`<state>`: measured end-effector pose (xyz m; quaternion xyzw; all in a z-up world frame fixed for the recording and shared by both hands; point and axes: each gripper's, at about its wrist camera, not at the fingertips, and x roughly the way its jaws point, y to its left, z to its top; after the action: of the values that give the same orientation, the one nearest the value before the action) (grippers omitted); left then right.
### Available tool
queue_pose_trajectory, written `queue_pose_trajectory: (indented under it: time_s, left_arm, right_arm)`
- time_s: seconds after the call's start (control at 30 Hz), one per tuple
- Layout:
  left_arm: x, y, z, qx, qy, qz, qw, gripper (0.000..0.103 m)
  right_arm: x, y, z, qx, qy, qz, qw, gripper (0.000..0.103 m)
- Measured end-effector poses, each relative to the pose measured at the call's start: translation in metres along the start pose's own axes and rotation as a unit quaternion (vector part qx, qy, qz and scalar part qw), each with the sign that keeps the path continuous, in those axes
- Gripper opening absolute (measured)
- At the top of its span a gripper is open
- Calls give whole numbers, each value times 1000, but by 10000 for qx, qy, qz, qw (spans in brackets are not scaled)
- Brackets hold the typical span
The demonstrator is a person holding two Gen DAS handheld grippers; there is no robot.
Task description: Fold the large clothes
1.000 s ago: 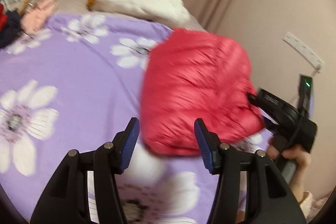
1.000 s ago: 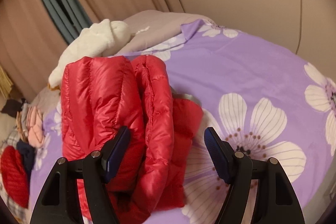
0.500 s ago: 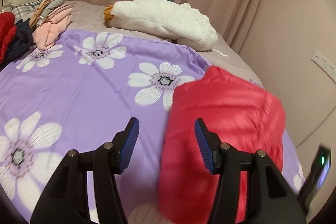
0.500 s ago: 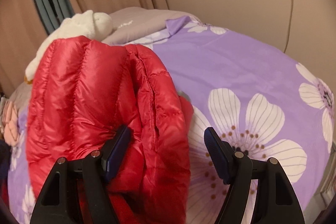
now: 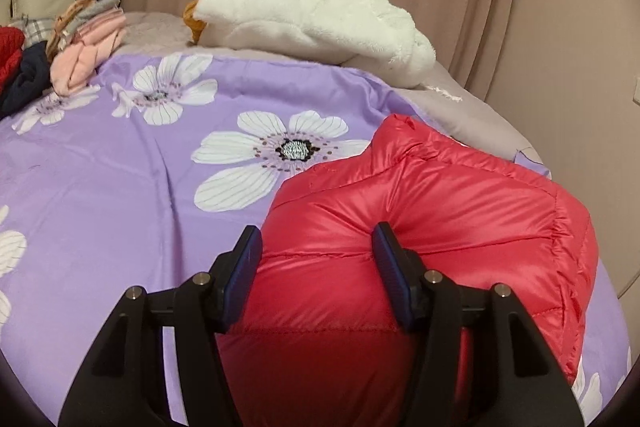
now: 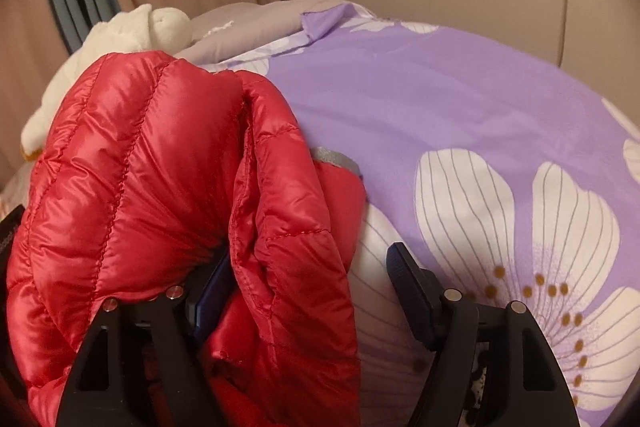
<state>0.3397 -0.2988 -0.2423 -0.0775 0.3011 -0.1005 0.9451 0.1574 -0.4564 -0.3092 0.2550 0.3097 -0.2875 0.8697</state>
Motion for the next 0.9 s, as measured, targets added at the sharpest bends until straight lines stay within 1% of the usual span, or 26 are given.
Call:
queue_pose_trajectory:
  time_s: [0.1,0.27,0.63,0.9]
  left_arm:
    - [4,1,0,-43,106,-29,9999,59]
    - [-3,-1,-3,7,48,187,9998,62]
    - [-2,10,-7,-259,-8,-125,9996,63]
    - [-2,12,-7,-351,-33,-228,9991,63]
  right_arm:
    - [-4,0,-1,0,7,4,10000,72]
    - [-6,0,-1,-12,-2,-11,10000,73]
    - [-5,-3,-1,51,-7,-17,10000,75]
    - [-3,-6,0,100,-4,25,9999,76]
